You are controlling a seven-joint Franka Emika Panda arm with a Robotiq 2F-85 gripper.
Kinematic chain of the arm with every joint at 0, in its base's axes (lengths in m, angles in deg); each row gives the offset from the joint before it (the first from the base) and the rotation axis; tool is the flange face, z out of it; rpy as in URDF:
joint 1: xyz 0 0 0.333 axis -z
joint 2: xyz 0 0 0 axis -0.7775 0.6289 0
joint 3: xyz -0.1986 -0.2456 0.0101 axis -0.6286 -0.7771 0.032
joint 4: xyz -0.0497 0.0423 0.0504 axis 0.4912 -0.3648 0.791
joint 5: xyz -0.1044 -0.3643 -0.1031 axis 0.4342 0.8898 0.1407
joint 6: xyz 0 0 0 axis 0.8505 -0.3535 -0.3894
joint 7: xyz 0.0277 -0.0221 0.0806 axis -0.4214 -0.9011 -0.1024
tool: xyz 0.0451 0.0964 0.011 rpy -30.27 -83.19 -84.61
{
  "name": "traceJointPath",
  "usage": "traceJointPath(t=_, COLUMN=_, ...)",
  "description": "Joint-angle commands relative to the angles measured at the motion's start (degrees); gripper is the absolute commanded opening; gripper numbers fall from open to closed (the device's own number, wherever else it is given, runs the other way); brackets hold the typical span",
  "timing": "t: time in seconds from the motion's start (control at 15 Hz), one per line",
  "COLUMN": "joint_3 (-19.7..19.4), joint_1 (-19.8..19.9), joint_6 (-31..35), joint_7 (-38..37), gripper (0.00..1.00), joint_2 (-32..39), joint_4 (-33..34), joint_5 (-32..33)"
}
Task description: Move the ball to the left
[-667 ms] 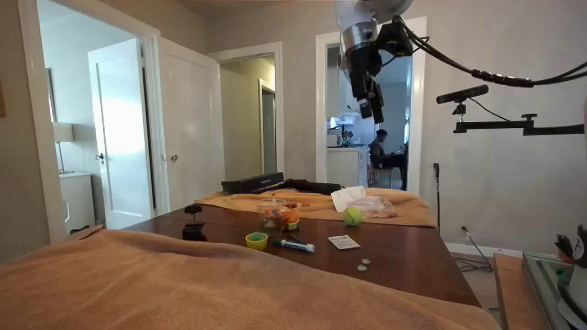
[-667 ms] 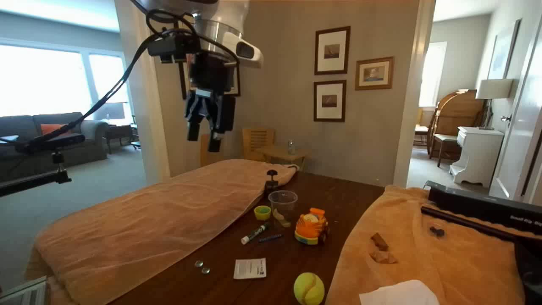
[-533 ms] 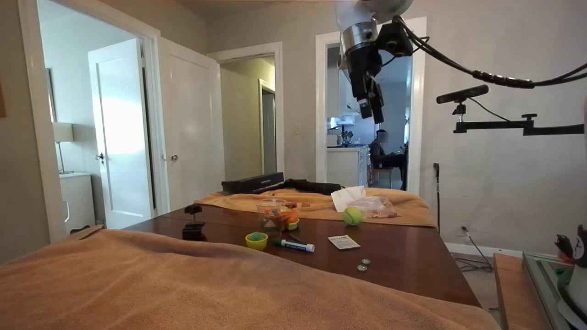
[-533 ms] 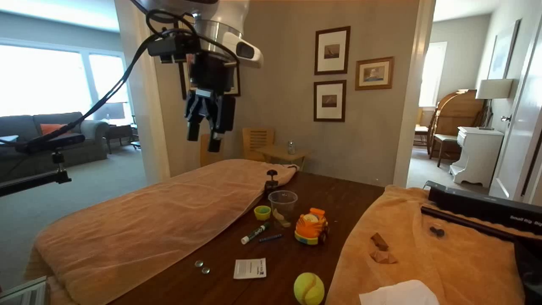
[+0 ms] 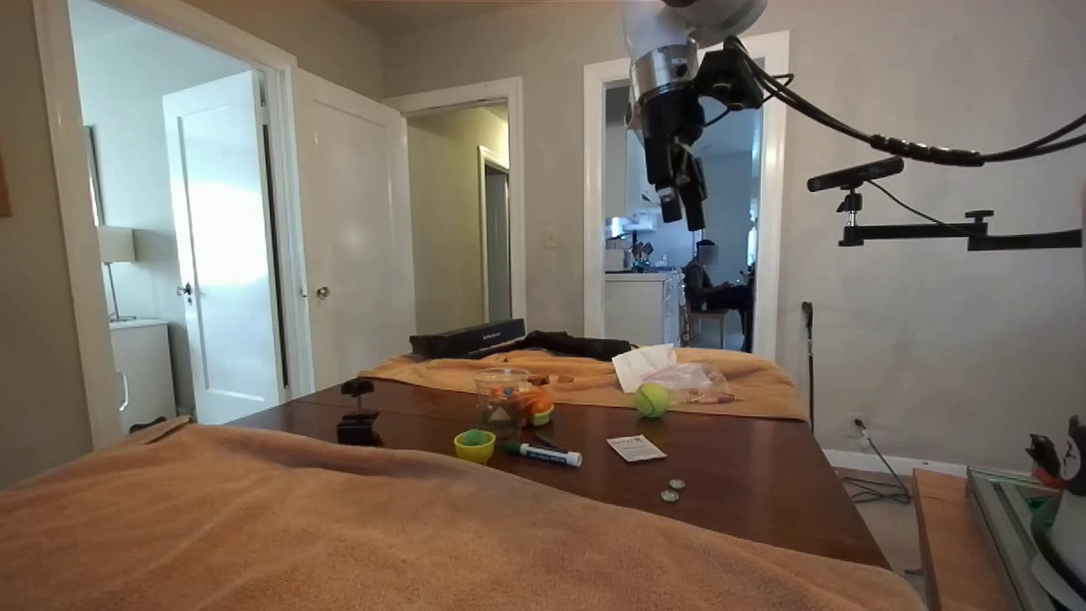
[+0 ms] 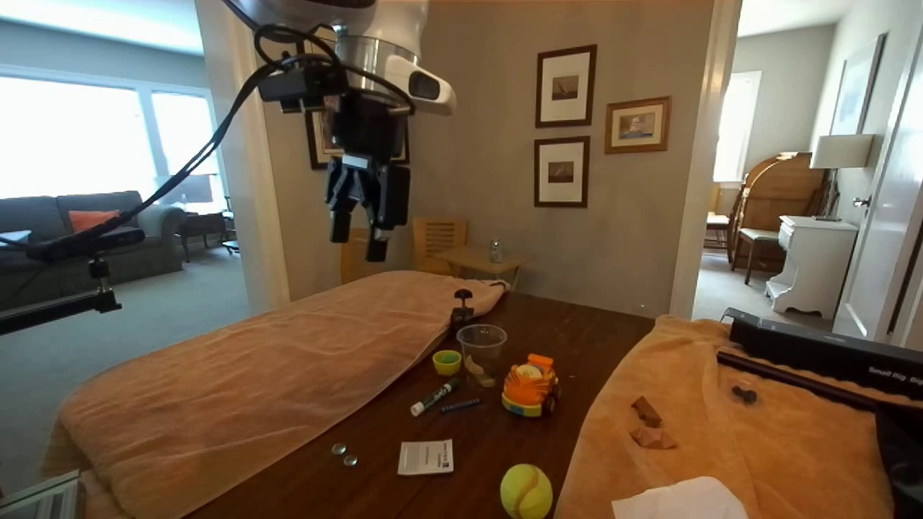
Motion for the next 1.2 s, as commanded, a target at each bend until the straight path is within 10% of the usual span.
traceJointPath(t=0.0, joint_3=-1.1, joint_1=2.4, joint_6=6.3, joint_7=0.7, gripper=1.00, joint_2=0.2, joint_4=-3.3, joint_5=1.2)
traceJointPath(t=1.13, joint_3=-8.4, joint_1=8.8, joint_6=16.2, joint_7=19.8, gripper=1.00, joint_2=12.5, joint_4=-7.6, joint_5=10.5)
